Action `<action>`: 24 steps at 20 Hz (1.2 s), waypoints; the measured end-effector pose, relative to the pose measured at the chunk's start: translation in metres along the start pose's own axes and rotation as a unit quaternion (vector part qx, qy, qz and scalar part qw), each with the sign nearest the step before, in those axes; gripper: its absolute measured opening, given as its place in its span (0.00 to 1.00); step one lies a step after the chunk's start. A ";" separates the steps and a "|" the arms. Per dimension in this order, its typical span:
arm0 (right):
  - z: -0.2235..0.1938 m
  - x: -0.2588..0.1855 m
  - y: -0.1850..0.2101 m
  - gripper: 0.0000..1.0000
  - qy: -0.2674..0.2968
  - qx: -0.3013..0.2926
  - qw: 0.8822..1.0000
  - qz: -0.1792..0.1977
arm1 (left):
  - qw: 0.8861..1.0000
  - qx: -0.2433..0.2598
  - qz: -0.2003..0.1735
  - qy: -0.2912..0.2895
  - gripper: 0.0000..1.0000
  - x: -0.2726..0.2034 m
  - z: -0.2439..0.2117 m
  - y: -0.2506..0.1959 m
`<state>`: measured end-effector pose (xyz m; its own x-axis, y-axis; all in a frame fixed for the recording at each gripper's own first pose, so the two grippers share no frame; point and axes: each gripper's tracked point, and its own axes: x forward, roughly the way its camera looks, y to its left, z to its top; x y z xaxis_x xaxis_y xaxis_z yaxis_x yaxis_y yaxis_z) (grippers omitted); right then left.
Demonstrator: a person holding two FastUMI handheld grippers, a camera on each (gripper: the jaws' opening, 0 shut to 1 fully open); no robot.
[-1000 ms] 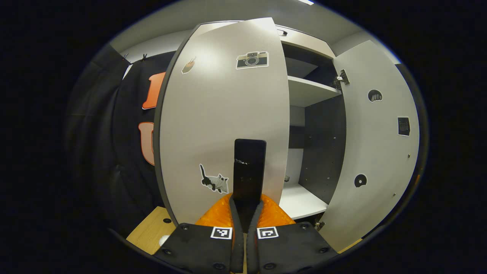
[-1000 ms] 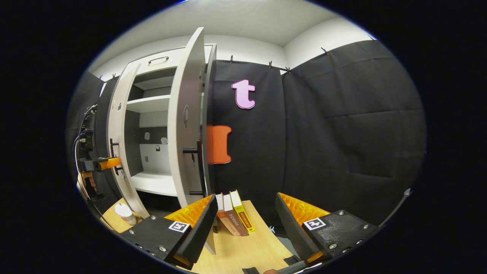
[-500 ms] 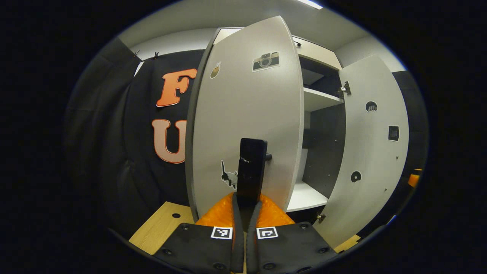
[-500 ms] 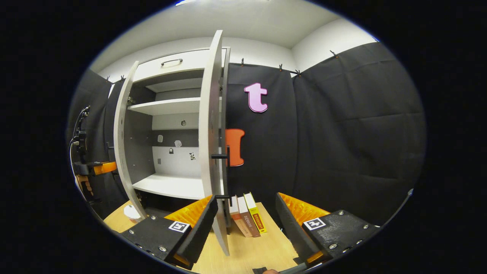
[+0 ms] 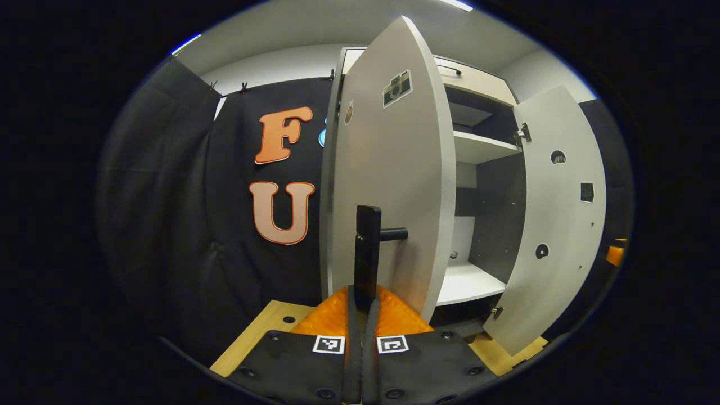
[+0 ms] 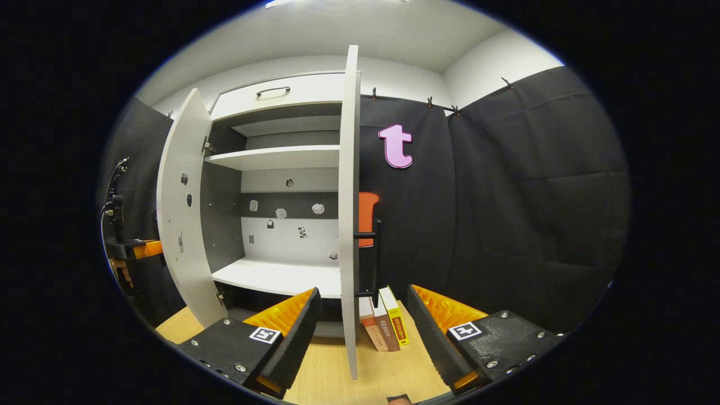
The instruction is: Open the right door of the double-door shoe cabinet with the right hand, and open the left door with the left hand.
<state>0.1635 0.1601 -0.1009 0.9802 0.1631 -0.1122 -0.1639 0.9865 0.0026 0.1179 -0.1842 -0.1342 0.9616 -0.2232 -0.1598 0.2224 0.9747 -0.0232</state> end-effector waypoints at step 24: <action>0.009 0.012 0.061 0.93 -0.007 0.003 0.999 0.049 | 0.999 -0.029 -0.014 0.022 0.07 -0.017 0.002 0.092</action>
<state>0.1661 0.2219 -0.0932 0.9607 0.2597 -0.0978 -0.2592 0.9657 0.0185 0.1222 -0.0911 -0.1316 0.9468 -0.2503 -0.2022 0.2376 0.9676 -0.0855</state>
